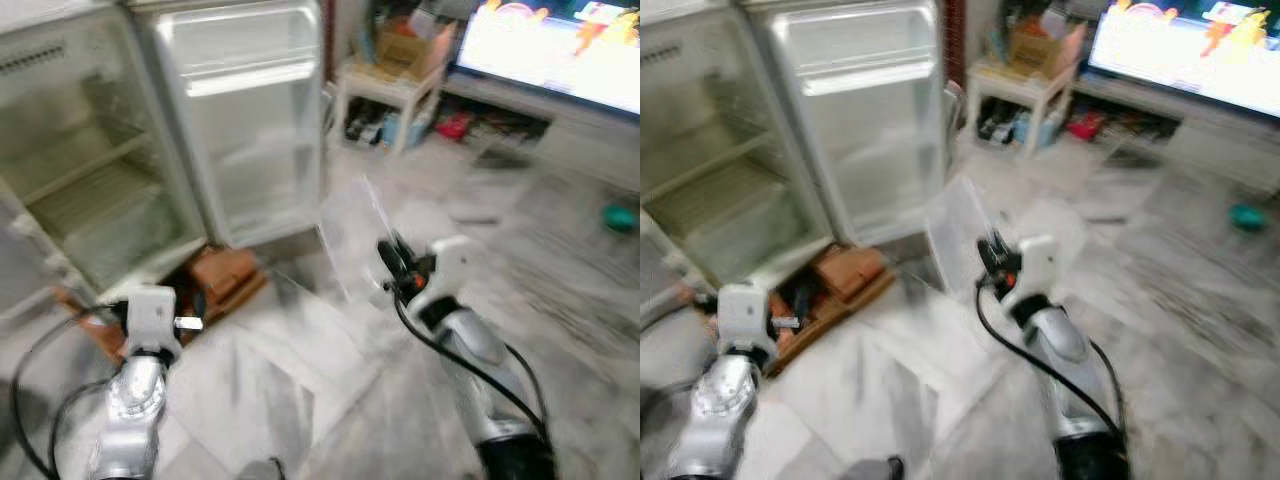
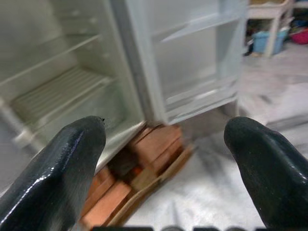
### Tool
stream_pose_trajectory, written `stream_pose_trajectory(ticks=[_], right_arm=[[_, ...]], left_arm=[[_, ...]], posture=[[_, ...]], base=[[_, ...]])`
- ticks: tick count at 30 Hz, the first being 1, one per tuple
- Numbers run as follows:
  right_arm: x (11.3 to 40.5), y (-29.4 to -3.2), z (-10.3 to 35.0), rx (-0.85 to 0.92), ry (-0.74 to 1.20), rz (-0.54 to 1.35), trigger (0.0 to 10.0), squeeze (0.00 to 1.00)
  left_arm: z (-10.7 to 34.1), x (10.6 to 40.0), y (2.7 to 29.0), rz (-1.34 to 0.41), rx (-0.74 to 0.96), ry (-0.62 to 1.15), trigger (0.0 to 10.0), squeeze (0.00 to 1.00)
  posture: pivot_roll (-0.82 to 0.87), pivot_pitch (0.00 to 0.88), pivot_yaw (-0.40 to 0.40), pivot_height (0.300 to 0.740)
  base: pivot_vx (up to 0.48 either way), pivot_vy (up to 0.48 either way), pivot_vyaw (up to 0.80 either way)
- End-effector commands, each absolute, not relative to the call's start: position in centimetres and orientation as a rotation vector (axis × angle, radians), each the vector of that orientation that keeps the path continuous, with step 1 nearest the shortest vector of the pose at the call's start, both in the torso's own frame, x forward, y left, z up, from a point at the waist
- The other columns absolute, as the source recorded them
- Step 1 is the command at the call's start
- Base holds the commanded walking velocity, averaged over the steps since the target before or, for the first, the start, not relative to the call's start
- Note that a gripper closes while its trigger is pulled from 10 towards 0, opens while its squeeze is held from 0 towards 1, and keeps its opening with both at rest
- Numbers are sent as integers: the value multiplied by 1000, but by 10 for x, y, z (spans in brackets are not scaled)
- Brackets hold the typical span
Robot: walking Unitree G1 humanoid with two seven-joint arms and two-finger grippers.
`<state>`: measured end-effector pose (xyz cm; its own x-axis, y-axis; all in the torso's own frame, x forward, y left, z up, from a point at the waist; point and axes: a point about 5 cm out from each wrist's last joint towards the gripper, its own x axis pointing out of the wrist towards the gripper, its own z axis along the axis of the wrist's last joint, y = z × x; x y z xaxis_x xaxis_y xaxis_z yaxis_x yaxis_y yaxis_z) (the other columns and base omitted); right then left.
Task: Restocking fridge
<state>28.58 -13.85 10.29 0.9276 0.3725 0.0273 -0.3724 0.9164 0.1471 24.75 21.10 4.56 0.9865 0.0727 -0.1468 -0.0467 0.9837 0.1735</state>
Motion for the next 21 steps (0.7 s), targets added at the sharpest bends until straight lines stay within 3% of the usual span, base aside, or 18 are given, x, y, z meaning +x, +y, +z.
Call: stream_pose_trajectory(ticks=[1,8,21], right_arm=[[284,-148,100,151,8,342,10000,0],[276,-151,88,108,49,354,10000,0],[287,-152,92,60,40,388,10000,0]], left_arm=[[47,245,214,67,176,149,10000,0],[38,233,210,70,170,174,10000,0],[41,239,210,81,139,165,10000,0]], posture=[[26,0,-26,740],[22,0,-29,740],[25,0,-28,740]], base=[[0,0,794],[0,0,793],[0,0,790]])
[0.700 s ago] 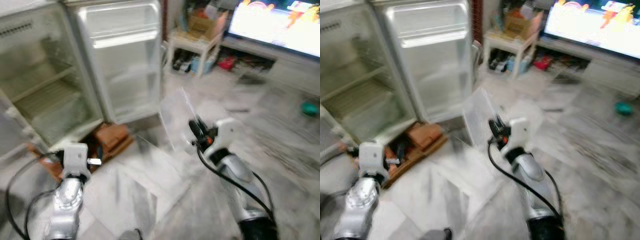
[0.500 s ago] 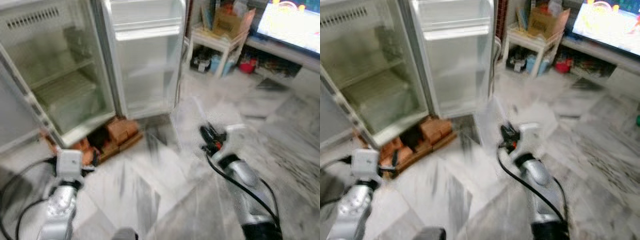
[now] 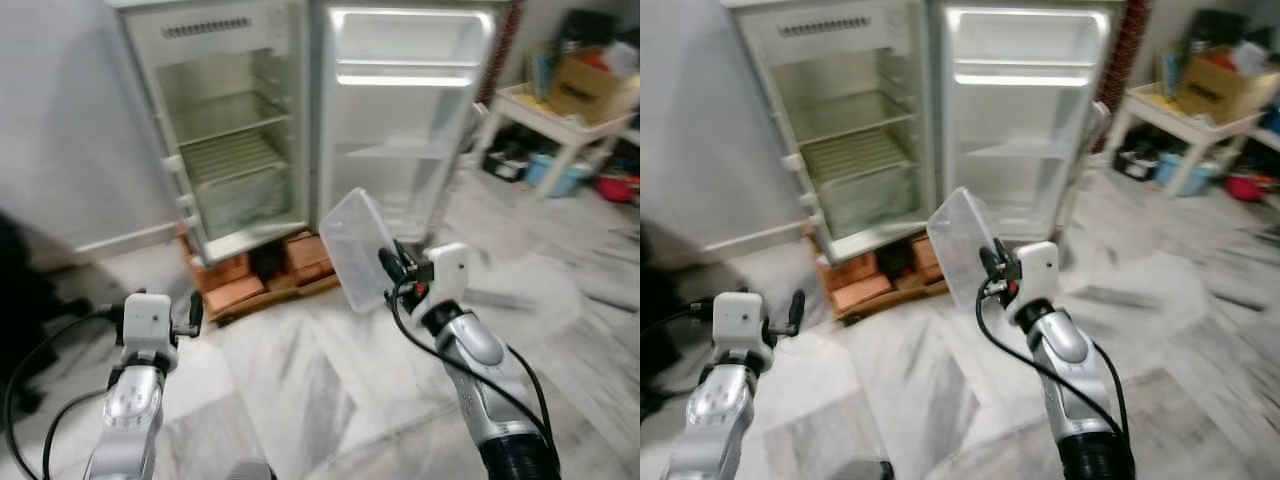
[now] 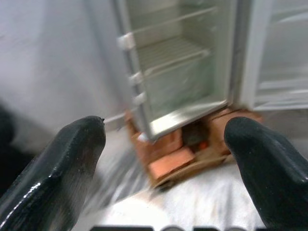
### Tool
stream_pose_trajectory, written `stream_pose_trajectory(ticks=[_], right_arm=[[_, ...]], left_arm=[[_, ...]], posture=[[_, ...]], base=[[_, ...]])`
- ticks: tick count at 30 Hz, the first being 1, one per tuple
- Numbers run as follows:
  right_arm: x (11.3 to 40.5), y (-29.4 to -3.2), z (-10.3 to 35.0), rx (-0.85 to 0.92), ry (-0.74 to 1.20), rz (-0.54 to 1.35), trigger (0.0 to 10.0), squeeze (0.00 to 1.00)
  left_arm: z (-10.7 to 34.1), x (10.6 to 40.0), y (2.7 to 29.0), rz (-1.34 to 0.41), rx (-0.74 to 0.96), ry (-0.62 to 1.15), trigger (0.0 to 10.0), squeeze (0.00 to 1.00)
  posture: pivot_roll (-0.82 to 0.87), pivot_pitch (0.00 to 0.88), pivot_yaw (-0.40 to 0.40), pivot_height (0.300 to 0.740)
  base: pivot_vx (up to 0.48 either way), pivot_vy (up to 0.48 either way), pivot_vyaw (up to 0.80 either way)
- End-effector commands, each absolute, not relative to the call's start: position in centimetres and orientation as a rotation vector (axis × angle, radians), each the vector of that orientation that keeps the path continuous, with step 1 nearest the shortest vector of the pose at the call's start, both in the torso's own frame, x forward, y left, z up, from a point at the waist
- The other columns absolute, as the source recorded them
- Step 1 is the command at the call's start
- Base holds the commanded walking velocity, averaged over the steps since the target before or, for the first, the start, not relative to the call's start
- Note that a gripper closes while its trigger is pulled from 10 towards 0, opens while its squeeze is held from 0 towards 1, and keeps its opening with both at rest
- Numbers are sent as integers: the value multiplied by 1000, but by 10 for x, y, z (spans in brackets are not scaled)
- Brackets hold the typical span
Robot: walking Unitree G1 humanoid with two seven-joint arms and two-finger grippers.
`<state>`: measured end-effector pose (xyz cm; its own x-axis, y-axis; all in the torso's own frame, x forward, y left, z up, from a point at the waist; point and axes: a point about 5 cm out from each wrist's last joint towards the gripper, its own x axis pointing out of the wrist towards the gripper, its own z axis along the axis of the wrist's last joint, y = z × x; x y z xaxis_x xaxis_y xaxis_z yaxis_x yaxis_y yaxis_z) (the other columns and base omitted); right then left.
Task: Restocking fridge
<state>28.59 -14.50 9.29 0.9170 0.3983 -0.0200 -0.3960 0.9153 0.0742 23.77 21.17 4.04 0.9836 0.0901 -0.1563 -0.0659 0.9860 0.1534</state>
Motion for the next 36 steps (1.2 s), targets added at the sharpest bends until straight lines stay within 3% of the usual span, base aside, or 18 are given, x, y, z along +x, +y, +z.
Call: stream_pose_trajectory(ticks=[1,8,25,30,36], right_arm=[[287,-152,92,59,38,389,10000,0],[286,-151,91,77,34,388,10000,0],[288,-140,93,40,11,469,10000,0],[289,-139,93,54,15,461,10000,0],[290,-141,92,60,20,446,10000,0]], left_arm=[[41,239,210,81,138,164,10000,0],[41,240,208,66,140,162,10000,0],[43,246,206,58,143,147,10000,0],[43,247,205,55,140,144,10000,0],[43,248,203,52,135,142,10000,0]], posture=[[23,0,-27,740],[18,0,-25,740],[24,0,-26,740],[22,0,-29,740],[20,0,-29,740]], base=[[0,0,794],[139,0,769],[430,0,0],[453,0,651],[453,0,0]])
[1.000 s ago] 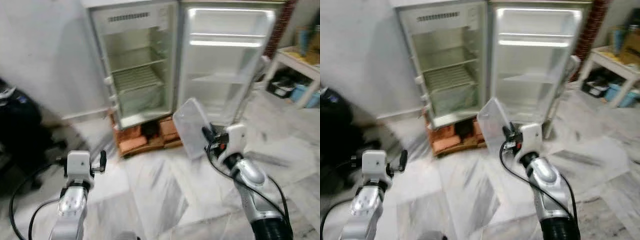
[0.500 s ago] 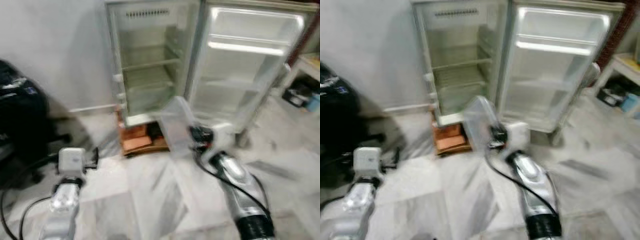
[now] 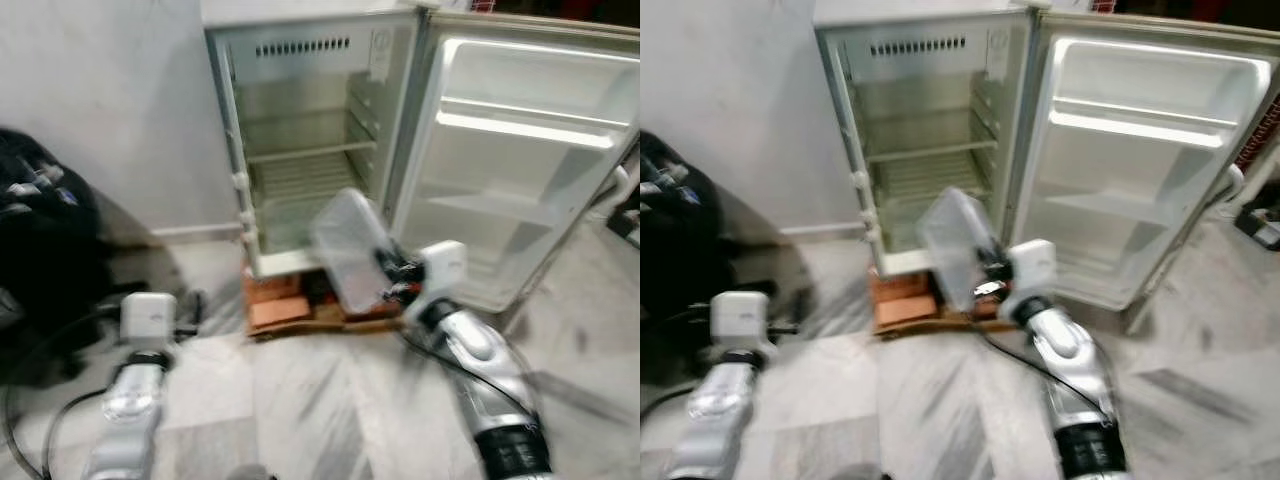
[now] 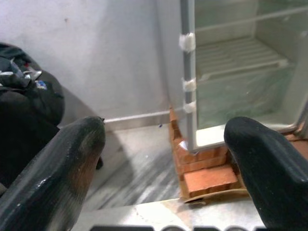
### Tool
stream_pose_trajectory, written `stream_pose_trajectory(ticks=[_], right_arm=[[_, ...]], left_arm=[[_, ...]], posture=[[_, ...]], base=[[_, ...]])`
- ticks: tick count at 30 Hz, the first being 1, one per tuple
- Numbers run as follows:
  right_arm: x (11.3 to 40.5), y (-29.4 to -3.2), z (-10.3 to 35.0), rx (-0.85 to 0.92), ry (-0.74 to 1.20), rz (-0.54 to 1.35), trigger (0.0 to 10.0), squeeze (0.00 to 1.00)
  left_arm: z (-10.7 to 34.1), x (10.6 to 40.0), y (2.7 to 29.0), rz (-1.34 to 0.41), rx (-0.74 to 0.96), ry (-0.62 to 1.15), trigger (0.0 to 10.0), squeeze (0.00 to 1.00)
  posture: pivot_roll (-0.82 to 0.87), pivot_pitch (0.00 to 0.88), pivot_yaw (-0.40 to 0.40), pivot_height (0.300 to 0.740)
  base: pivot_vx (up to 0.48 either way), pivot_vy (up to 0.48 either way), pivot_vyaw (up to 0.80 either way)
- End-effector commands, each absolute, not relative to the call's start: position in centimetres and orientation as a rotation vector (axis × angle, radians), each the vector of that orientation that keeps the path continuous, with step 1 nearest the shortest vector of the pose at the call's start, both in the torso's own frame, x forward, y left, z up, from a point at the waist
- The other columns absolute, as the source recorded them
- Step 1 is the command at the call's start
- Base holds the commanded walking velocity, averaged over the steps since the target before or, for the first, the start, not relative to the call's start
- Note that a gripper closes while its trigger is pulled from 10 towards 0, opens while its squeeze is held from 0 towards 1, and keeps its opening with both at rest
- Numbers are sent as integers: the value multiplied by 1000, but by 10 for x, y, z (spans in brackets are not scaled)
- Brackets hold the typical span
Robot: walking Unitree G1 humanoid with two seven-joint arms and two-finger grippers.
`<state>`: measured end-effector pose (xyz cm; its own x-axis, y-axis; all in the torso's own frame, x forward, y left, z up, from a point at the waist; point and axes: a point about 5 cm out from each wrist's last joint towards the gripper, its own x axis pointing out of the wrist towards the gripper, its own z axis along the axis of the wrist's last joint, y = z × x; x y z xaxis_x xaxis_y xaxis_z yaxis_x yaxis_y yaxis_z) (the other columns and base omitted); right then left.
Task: Restocking fridge
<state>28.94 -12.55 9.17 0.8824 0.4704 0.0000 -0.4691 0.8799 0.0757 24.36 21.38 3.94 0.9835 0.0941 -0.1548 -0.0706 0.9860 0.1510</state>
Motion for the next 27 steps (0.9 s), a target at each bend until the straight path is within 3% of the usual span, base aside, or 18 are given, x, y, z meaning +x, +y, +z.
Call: stream_pose_trajectory(ticks=[1,8,15,23,27], right_arm=[[290,-141,92,61,20,447,10000,0],[290,-144,90,54,24,438,10000,0],[278,-152,82,18,38,425,10000,0],[276,-148,80,21,40,440,10000,0],[280,-148,81,16,40,436,10000,0]], left_arm=[[43,249,202,51,132,142,10000,0],[42,248,202,56,122,145,10000,0],[38,235,210,70,109,156,10000,0],[39,238,207,60,104,155,10000,0],[41,241,206,53,103,147,10000,0]], posture=[[19,0,-30,740],[19,0,-32,740],[17,0,-29,740],[20,0,-27,740],[19,0,-25,740]], base=[[439,0,0],[362,199,0],[0,0,0],[0,403,668],[0,442,109]])
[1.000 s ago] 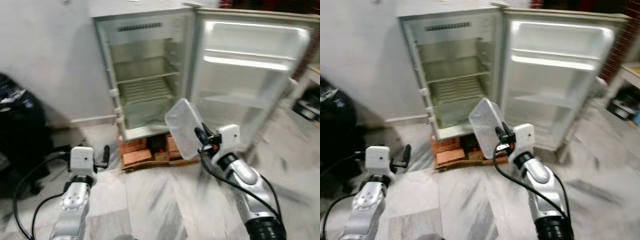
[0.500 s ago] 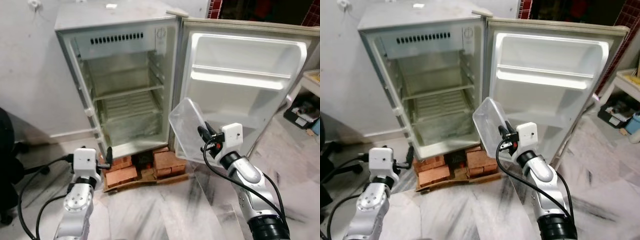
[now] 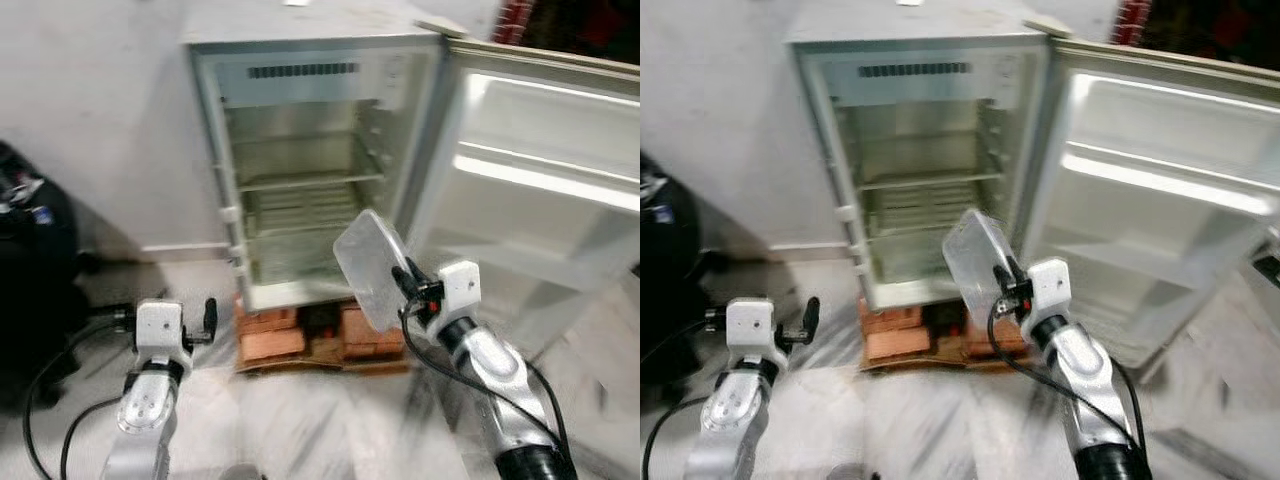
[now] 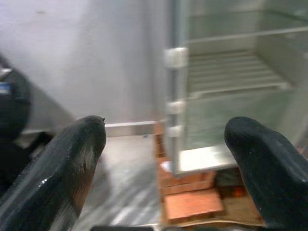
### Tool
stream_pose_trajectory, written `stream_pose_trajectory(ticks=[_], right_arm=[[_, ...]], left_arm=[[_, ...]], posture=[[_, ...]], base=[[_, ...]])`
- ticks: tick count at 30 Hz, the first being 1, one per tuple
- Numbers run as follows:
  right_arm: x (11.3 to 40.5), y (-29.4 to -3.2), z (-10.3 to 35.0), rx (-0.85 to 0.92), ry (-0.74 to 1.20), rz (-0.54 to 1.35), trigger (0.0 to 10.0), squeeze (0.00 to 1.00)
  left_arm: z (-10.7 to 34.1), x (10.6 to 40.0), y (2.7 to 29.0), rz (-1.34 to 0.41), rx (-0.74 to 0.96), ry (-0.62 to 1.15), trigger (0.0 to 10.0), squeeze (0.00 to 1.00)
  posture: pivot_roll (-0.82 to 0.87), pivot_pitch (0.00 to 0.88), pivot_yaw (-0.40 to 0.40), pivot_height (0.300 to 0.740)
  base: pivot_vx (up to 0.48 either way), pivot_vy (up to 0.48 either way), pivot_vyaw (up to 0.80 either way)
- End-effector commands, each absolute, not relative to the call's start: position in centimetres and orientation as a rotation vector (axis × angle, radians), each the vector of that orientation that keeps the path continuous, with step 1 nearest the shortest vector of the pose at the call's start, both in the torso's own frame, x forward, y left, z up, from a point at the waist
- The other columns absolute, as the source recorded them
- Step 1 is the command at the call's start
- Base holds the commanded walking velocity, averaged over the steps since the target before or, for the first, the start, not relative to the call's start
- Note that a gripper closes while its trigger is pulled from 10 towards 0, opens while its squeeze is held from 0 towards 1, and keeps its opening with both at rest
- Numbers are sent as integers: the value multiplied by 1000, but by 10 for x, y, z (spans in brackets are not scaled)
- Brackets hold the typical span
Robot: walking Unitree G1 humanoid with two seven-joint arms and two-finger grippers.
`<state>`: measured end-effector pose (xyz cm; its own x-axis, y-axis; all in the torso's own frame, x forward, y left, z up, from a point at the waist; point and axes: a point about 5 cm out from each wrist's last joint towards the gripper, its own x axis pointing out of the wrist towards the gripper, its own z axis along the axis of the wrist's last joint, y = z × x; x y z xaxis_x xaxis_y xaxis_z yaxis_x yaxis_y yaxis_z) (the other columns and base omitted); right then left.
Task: Restocking fridge
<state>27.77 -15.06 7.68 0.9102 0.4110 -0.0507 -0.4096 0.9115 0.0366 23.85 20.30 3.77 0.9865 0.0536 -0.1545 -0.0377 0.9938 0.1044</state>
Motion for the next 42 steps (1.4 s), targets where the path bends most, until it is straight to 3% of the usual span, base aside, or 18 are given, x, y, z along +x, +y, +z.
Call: stream_pose_trajectory(ticks=[1,8,20,42], right_arm=[[280,-148,81,15,40,435,10000,0],[282,-155,80,15,46,377,10000,0],[285,-161,81,29,34,301,10000,0],[284,-155,81,54,29,352,10000,0]], left_arm=[[41,241,206,53,102,148,10000,0],[41,240,208,50,116,149,10000,0],[42,239,210,26,111,158,10000,0],[42,241,204,0,77,148,10000,0]], posture=[[19,0,-24,740],[21,0,-22,740],[18,0,-22,740],[13,0,-24,740]], base=[[0,439,0],[77,393,0],[0,0,0],[363,0,0]])
